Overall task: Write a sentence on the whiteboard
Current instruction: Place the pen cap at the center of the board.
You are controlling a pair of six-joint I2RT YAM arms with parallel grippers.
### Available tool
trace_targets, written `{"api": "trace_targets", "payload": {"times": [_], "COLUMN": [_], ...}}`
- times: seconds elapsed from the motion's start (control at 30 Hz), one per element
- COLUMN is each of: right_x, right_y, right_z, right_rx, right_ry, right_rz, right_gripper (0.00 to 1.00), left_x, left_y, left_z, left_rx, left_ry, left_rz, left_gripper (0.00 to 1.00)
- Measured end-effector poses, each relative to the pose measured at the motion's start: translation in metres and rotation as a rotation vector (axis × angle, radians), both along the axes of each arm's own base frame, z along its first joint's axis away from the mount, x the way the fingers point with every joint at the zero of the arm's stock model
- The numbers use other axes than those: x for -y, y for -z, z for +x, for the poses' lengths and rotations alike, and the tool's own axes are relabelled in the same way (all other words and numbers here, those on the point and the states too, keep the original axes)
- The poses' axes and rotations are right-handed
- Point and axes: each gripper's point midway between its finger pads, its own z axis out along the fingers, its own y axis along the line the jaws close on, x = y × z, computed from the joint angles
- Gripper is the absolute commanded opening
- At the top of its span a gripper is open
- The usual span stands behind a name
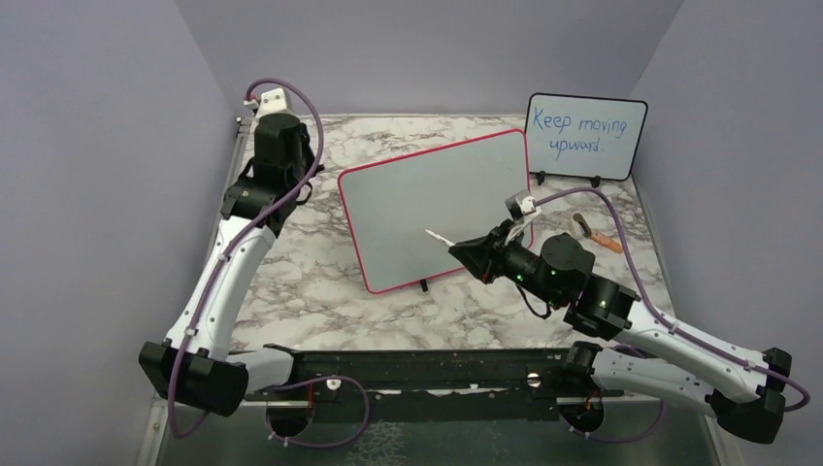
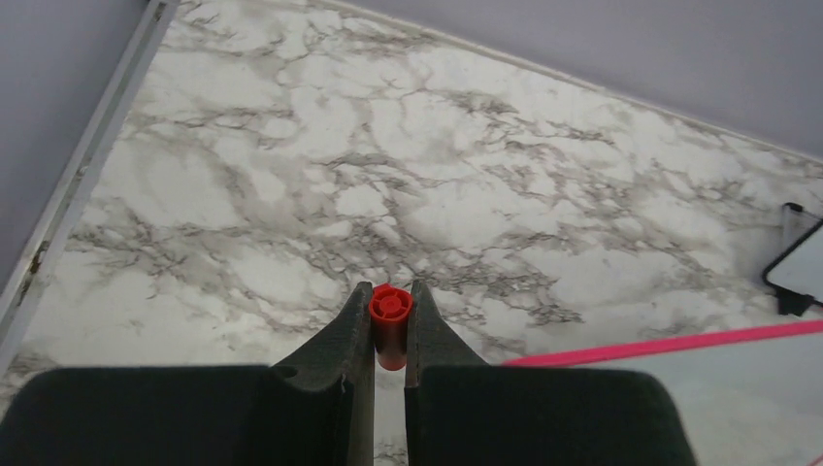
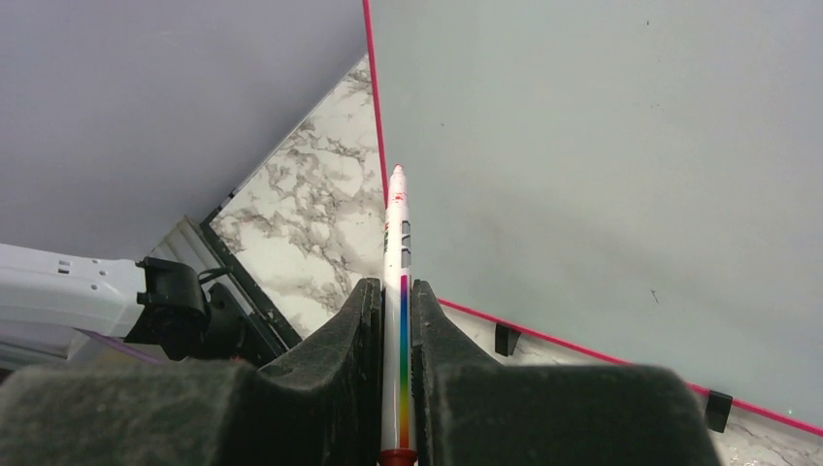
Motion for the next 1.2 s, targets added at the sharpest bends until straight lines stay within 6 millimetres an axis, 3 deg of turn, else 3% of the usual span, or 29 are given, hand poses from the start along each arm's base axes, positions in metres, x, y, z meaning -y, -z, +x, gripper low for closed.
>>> {"api": "trace_targets", "payload": {"times": [0.13, 0.27, 0.43, 0.6, 0.97, 1.03, 1.2], "right_x": [0.001, 0.0, -0.003, -0.004, -0.008, -0.009, -0.013], "right_y": [-0.001, 0.004, 0.012, 0.016, 0.022, 0.025, 0.027], "right_z": [0.0, 0.001, 0.002, 0.003, 0.006, 0.007, 0.009], "right_rx": [0.005, 0.001, -0.015, -0.021, -0.028, -0.032, -0.035], "right_ry": [-0.001, -0.002, -0.003, -0.003, -0.004, -0.004, -0.005], "right_rz": [-0.014, -0.033, -0.059, -0.068, -0.092, -0.099, -0.109], "right_gripper": [0.0, 0.01, 0.01, 0.01, 0.0, 0.0, 0.0], "left_x": [-0.04, -0.061, -0.065, -0.063, -0.062, -0.061, -0.059], "left_y": [0.04, 0.096, 0.173, 0.22, 0.292, 0.302, 0.31], "left_z": [0.017, 0.025, 0.023, 0.018, 0.009, 0.006, 0.003], "left_rx": [-0.123, -0.278, -0.497, -0.634, -0.83, -0.86, -0.881], "left_ry": [-0.049, -0.042, -0.002, 0.03, 0.075, 0.087, 0.106], "left_rz": [0.011, -0.005, -0.011, -0.006, 0.009, 0.009, 0.005], "left_gripper": [0.0, 0.0, 0.0, 0.0, 0.0, 0.04, 0.1]}}
